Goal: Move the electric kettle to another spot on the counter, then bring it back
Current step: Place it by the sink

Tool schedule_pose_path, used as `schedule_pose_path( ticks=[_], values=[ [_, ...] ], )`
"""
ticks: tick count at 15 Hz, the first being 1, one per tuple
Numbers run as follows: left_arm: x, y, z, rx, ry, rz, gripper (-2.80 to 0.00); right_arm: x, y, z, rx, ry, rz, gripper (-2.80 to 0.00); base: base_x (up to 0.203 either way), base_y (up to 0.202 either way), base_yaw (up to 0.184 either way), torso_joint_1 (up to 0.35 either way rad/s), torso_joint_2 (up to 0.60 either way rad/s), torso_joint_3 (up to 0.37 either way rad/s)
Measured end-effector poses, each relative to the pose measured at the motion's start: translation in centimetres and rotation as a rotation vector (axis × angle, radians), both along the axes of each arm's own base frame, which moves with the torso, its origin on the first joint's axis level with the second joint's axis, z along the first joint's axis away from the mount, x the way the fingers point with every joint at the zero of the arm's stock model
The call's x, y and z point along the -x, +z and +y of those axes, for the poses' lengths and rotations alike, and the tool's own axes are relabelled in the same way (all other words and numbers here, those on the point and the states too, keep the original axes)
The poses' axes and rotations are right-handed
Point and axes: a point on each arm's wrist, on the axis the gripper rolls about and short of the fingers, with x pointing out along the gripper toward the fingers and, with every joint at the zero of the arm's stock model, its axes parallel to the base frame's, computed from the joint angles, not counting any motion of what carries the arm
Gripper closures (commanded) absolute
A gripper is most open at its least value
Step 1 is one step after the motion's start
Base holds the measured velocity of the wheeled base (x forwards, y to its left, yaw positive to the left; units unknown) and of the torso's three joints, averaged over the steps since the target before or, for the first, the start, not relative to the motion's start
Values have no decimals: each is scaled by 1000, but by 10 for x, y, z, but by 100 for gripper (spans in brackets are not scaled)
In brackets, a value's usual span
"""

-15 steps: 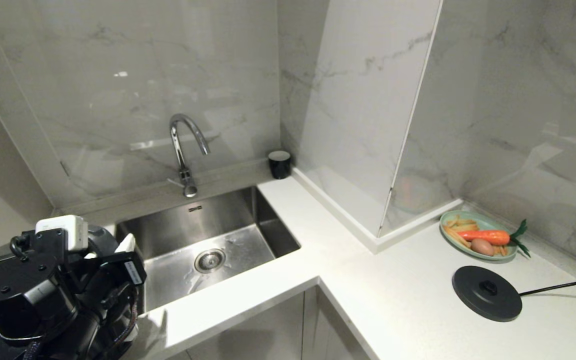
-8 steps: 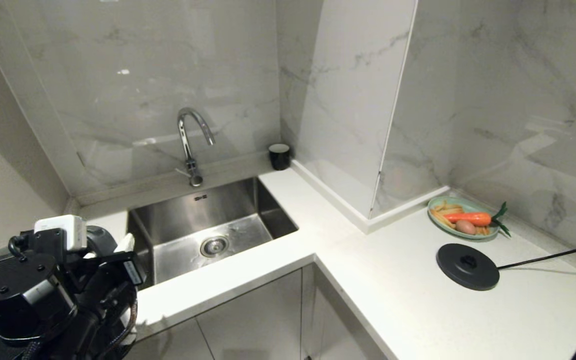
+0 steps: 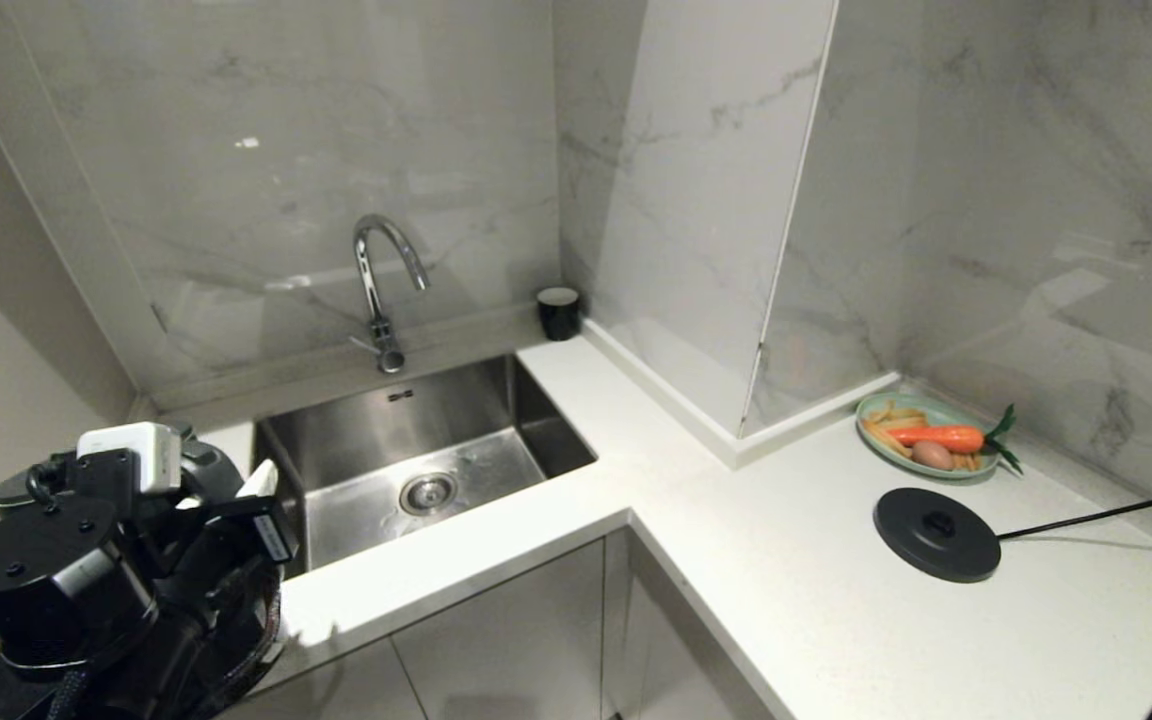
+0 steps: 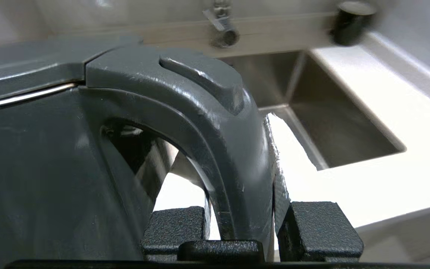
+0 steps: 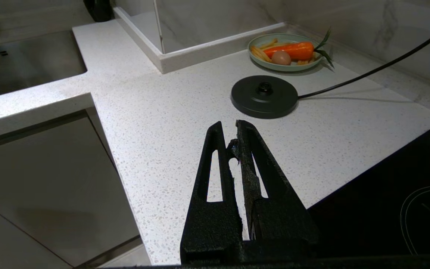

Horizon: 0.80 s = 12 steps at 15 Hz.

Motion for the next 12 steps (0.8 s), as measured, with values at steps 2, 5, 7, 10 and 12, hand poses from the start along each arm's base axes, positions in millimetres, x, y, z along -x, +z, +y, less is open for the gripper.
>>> schedule_pose_path(
  ticks=[2,5,7,10,12],
  values=[
    [1,-1,1,1,-5,5,0,0,0,0,0,0,0,0,1,47,9,2,2,2],
    [0,0,2,-1,5,3,0,0,0,0,0,0,0,0,1,178,1,6,10,2],
    [-1,0,2,-1,6,1,0,0,0,0,0,0,0,0,0,177,-1,1,2,2],
    [-3,0,1,-1,4,1,0,0,0,0,0,0,0,0,0,30,1,1,-1,1],
    [-6,0,-1,2,-1,-4,0,0,0,0,0,1,-1,0,0,0,0,0,0,0]
  ],
)
